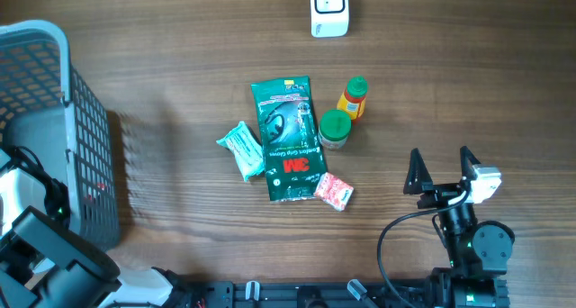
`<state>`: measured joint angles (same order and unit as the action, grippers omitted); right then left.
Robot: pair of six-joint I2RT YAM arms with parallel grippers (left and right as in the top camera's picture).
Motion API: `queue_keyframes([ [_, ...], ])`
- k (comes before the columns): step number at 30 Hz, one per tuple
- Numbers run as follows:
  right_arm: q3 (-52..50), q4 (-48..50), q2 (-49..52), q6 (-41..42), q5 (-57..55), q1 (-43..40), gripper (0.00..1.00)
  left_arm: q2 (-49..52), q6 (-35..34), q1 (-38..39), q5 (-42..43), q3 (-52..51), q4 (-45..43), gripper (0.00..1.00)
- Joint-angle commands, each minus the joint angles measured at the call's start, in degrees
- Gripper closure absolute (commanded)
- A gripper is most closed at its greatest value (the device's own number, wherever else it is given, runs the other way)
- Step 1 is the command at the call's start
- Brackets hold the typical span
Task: Scan the item barcode
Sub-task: 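Carry the red stick with the left gripper and lay it on the glove pack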
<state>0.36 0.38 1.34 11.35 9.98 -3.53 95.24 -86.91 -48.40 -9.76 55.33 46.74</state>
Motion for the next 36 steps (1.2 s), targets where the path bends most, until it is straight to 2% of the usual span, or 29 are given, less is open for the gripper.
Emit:
queue_keyframes([
  [1, -0.1, 0.2, 0.0, 0.7, -1.0, -0.2, 0.0, 3.0, -0.5, -0.2, 4.2, -3.3, 0.8, 0.96],
  [4, -0.1, 0.2, 0.0, 0.7, -1.0, -0.2, 0.0, 3.0, -0.2, -0.2, 4.2, -3.3, 0.5, 0.96],
  [11, -0.1, 0.2, 0.0, 0.7, -1.0, -0.2, 0.0, -2.1, 12.1, -0.2, 5.1, 1.4, -1.0, 0.96],
  [22, -0.1, 0.2, 0.0, 0.7, -1.0, -0.2, 0.0, -23.1, 25.2, -0.2, 15.3, 9.1, -0.5, 0.96],
  [25, -0.1, 0.2, 0.0, 0.7, -1.0, -0.2, 0.0, -29.5, 25.3, -0.2, 15.4, 9.4, 0.3, 0.96],
  [29, -0.1, 0.2, 0.0, 0.7, -1.0, -0.2, 0.0, -30.4, 32.2, 0.7, 20.9, 14.1, 0.7, 0.96],
  [33, -0.1, 0.2, 0.0, 0.7, -1.0, -0.2, 0.0, -30.4, 32.7, 1.8, 26.7, 22.5, 0.7, 0.96],
  [36, -0.1, 0.2, 0.0, 0.7, -1.0, -0.2, 0.0, -30.4, 36.1, 4.1, 35.5, 28.3, 0.7, 0.96],
])
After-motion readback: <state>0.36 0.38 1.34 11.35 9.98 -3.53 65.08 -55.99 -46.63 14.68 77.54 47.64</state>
